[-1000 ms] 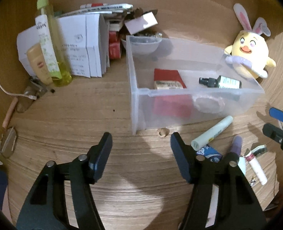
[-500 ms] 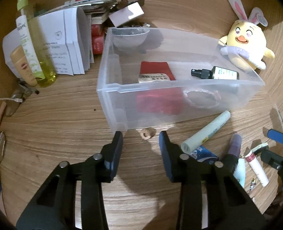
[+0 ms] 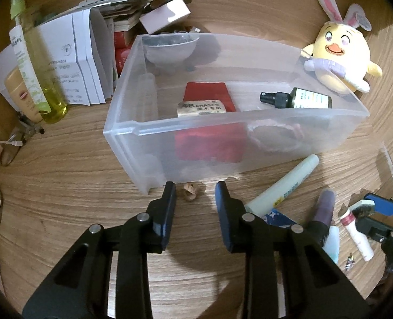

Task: Organize objects
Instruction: 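Grasp the small brown bead with the left tool while the right tool grasps the green-white case, then carry the brown bead and green-white case over the clear bin with both tools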

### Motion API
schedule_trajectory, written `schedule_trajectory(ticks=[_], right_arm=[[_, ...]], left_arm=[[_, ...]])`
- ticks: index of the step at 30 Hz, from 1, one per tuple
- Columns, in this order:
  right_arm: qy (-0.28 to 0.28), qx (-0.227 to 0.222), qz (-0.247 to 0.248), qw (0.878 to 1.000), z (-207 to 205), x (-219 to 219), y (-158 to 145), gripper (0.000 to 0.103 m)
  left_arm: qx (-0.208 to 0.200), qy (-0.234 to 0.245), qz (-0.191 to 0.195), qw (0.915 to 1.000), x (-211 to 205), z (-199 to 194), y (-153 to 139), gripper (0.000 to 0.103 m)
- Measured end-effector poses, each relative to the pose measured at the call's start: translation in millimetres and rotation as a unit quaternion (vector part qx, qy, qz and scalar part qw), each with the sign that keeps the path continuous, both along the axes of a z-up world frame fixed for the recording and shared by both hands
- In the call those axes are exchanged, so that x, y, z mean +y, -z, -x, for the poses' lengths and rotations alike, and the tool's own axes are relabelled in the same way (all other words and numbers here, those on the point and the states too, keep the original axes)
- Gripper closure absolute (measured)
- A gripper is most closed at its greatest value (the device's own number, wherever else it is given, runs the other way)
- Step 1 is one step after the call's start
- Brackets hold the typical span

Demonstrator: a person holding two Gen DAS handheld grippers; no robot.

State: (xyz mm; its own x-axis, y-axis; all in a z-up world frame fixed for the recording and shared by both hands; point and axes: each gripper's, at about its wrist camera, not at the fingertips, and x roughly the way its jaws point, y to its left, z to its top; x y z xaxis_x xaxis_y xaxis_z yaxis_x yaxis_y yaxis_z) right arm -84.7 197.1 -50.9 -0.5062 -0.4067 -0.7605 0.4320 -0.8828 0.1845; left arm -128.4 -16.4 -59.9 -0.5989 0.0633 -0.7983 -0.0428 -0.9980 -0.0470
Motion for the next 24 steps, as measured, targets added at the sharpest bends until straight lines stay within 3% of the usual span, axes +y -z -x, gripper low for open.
schedule_trajectory(ticks=[3, 6, 8, 17, 24], right_arm=[[0.007, -0.001, 0.007, 1.0, 3.2, 3.6, -0.3, 0.074], [0.015, -0.007, 0.011, 1.0, 6.7, 6.7, 1.0, 0.086], [0.02, -0.008, 0.012, 1.0, 8.6, 8.6, 2.6, 0.087], [0.03, -0.002, 0.015, 0.999, 12.3, 12.9, 0.2, 0.088], [0.031, 0.026, 0.013, 0.999, 14.0, 10.0, -17.0, 0.088]], left_arm=[[0.001, -0.001, 0.003, 1.0, 0.1, 1.8, 0.4, 0.073], [0.003, 0.001, 0.006, 1.0, -0.2, 3.0, 1.1, 0.084], [0.004, 0.003, 0.008, 1.0, -0.4, 3.4, 1.5, 0.091], [0.014, 0.001, 0.002, 0.9999, -3.3, -3.9, -1.9, 0.091], [0.041, 0.003, -0.002, 0.9991, -1.1, -17.5, -20.3, 0.091]])
